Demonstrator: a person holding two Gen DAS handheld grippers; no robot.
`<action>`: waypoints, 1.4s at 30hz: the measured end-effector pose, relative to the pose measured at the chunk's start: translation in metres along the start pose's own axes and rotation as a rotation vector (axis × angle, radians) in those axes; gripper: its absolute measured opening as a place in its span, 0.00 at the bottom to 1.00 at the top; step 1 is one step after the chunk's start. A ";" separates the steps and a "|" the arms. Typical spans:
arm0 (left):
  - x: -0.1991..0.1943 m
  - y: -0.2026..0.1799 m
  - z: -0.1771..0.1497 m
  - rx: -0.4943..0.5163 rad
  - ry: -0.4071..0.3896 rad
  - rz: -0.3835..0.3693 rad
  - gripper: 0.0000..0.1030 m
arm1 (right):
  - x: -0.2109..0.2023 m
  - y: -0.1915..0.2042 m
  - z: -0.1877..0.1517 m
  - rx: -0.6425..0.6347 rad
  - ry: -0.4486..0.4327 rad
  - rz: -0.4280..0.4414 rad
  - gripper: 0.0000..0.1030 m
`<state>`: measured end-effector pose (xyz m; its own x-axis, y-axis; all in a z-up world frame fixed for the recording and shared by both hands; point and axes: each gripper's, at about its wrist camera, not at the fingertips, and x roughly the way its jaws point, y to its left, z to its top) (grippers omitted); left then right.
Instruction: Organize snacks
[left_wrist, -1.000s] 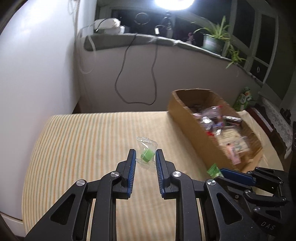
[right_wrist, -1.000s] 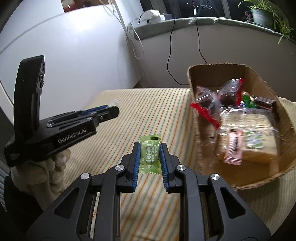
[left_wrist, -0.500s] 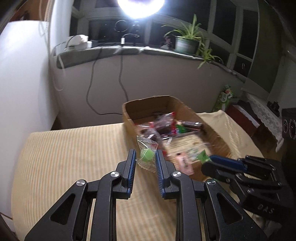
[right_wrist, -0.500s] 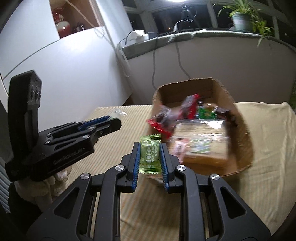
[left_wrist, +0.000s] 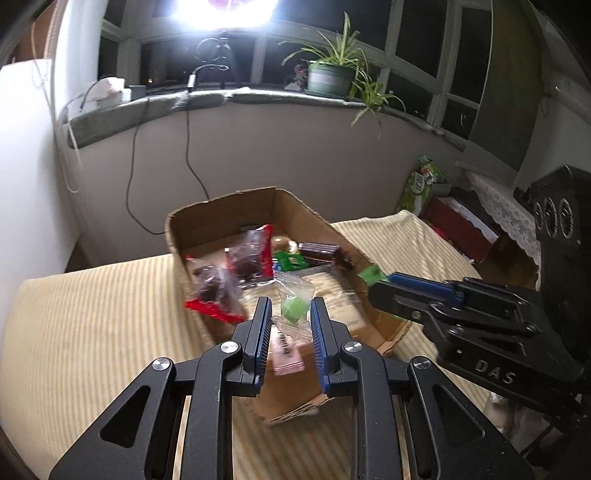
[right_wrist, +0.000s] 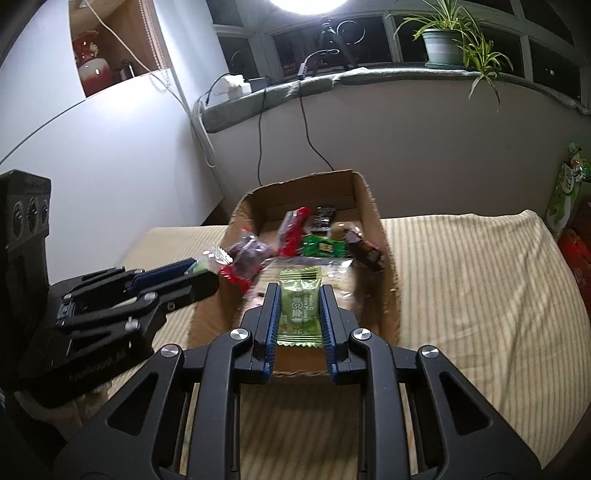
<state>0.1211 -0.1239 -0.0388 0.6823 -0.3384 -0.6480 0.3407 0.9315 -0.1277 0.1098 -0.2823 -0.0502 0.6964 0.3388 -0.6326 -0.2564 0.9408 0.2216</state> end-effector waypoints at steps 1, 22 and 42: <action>0.003 -0.002 0.001 0.000 0.002 0.001 0.19 | 0.002 -0.002 0.001 0.000 0.003 -0.002 0.21; 0.012 -0.008 0.003 -0.006 0.016 0.017 0.27 | 0.024 -0.018 0.000 0.020 0.057 0.011 0.22; -0.013 0.004 -0.003 -0.050 -0.022 0.038 0.51 | -0.001 -0.008 -0.003 -0.004 0.016 -0.045 0.70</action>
<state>0.1115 -0.1152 -0.0334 0.7088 -0.3046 -0.6362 0.2818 0.9491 -0.1404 0.1091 -0.2899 -0.0541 0.6961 0.2963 -0.6540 -0.2284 0.9549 0.1896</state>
